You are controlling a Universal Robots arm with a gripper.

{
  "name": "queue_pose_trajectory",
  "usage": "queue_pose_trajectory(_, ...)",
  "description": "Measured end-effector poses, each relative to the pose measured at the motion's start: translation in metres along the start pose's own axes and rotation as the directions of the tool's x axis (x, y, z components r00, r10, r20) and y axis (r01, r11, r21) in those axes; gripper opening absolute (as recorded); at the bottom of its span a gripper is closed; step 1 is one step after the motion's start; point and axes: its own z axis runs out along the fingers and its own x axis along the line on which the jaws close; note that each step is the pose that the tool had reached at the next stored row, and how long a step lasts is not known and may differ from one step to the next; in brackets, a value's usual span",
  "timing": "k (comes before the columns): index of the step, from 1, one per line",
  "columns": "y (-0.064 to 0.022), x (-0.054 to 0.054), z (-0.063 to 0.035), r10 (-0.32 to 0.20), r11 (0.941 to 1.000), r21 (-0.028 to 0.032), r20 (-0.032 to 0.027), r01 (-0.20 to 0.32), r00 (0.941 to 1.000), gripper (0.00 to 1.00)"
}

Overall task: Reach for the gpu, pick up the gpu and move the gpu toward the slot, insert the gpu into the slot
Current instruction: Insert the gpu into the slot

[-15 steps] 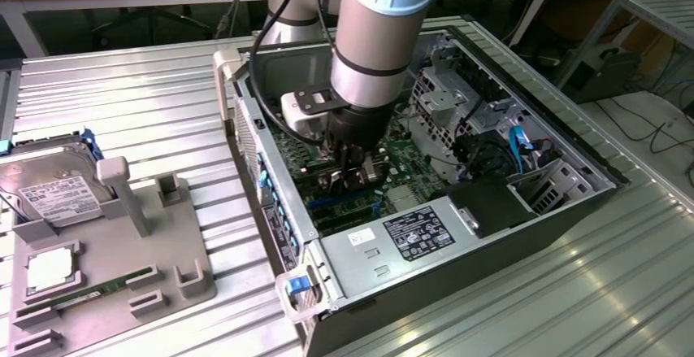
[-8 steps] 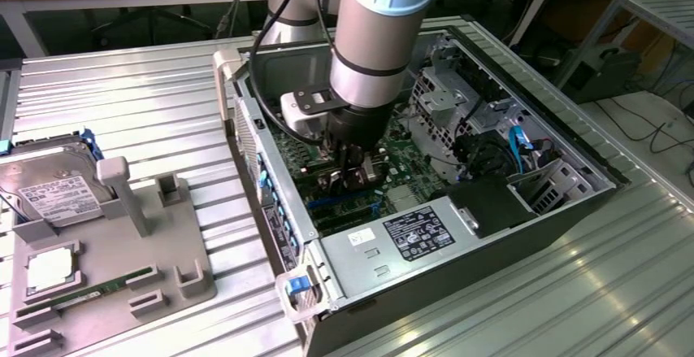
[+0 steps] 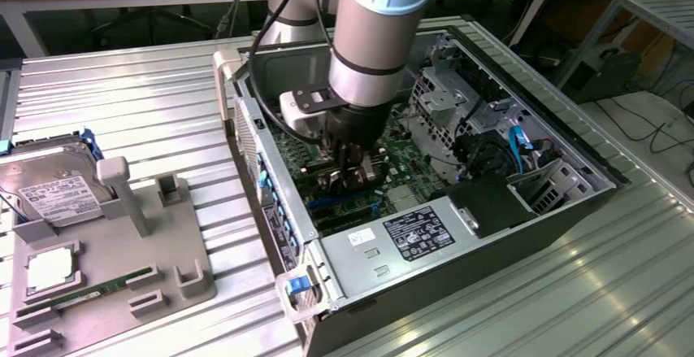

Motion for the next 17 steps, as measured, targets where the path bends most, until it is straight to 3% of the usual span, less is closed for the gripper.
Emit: queue_pose_trajectory(17, 0.0028, -0.0015, 0.0023, 0.000, 1.0000, -0.0001, -0.0002, 0.000, 1.0000, 0.28)
